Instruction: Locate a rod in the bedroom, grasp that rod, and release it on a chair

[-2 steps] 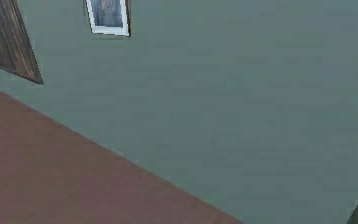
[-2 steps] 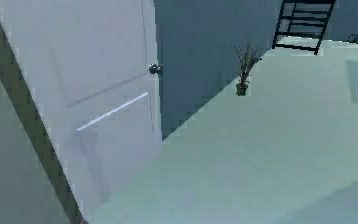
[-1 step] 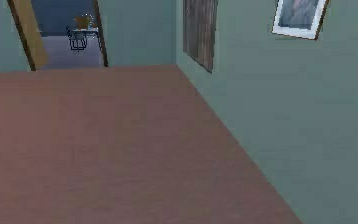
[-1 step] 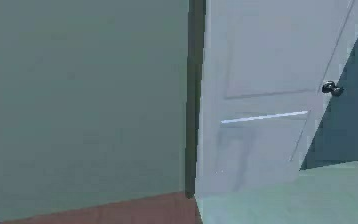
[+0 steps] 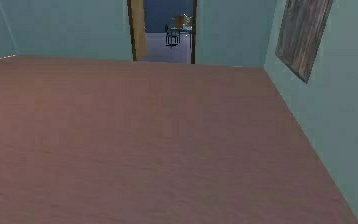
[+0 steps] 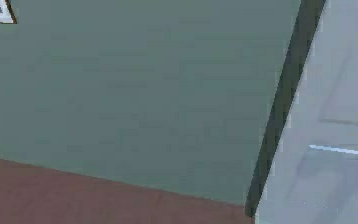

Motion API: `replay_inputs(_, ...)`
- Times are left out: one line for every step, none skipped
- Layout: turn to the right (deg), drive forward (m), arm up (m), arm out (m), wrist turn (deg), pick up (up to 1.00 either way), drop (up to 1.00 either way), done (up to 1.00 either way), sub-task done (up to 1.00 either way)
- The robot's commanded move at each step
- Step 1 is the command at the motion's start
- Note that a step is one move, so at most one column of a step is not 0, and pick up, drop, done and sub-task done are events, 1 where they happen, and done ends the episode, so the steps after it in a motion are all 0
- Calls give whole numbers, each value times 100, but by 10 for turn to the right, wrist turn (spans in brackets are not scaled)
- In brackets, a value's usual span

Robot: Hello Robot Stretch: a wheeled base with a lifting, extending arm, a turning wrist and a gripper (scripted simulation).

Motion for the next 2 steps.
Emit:
replay_inputs(0,100,0,0,0,0,0,0,0)
replay_inputs(0,100,0,0,0,0,0,0,0)
